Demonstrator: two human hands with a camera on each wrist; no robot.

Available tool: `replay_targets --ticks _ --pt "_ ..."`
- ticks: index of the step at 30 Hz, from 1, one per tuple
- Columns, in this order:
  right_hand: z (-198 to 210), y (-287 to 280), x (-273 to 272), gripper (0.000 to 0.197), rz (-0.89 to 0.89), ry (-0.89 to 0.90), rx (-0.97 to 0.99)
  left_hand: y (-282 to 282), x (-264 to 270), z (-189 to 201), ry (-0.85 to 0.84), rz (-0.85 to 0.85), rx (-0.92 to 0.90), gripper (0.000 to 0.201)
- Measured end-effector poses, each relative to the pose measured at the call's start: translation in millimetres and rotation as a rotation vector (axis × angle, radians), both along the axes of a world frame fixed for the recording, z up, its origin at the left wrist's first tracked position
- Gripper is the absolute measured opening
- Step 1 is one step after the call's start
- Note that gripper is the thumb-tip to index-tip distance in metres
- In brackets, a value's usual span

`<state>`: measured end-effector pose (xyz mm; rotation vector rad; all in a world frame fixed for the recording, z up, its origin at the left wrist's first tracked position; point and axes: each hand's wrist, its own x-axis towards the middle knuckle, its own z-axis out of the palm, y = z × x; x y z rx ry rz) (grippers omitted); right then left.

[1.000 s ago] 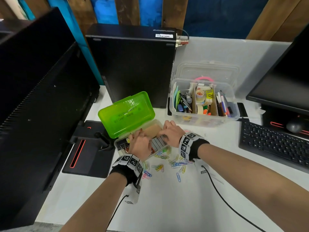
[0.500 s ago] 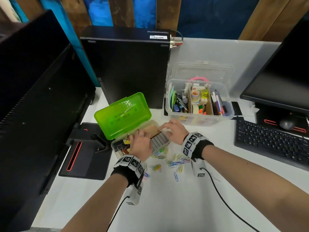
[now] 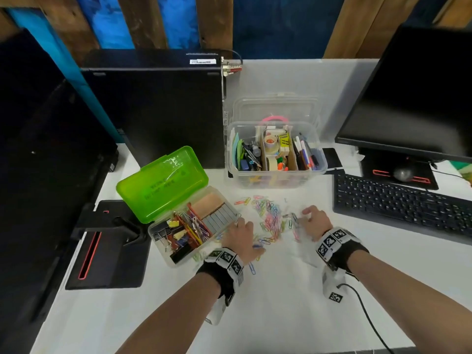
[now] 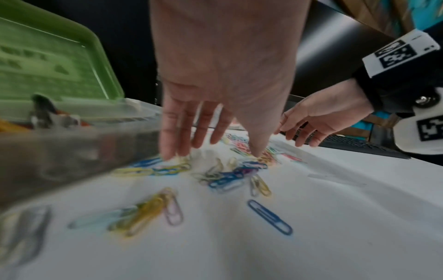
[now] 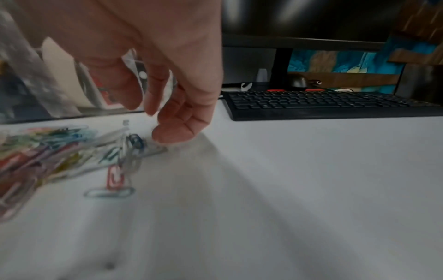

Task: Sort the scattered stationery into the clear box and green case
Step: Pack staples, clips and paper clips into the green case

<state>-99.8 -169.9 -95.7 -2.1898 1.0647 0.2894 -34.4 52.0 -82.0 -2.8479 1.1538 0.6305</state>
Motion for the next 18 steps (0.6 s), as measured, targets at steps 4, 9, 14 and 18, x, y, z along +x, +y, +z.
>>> replay_targets --ticks 4,9,14,18 --pt "-6 23 -3 0.054 0.023 0.048 0.033 -3 -2 -13 0.183 0.166 -0.040 0.080" --pt "-10 37 11 0.037 0.124 -0.026 0.156 -12 0 -22 0.212 0.179 -0.112 0.057" --pt "6 20 -2 0.029 0.146 -0.162 0.147 -12 3 -21 0.169 0.128 -0.206 0.035" --pt "22 6 -36 0.018 0.420 0.041 0.065 -17 -3 -19 0.069 0.033 -0.319 0.032"
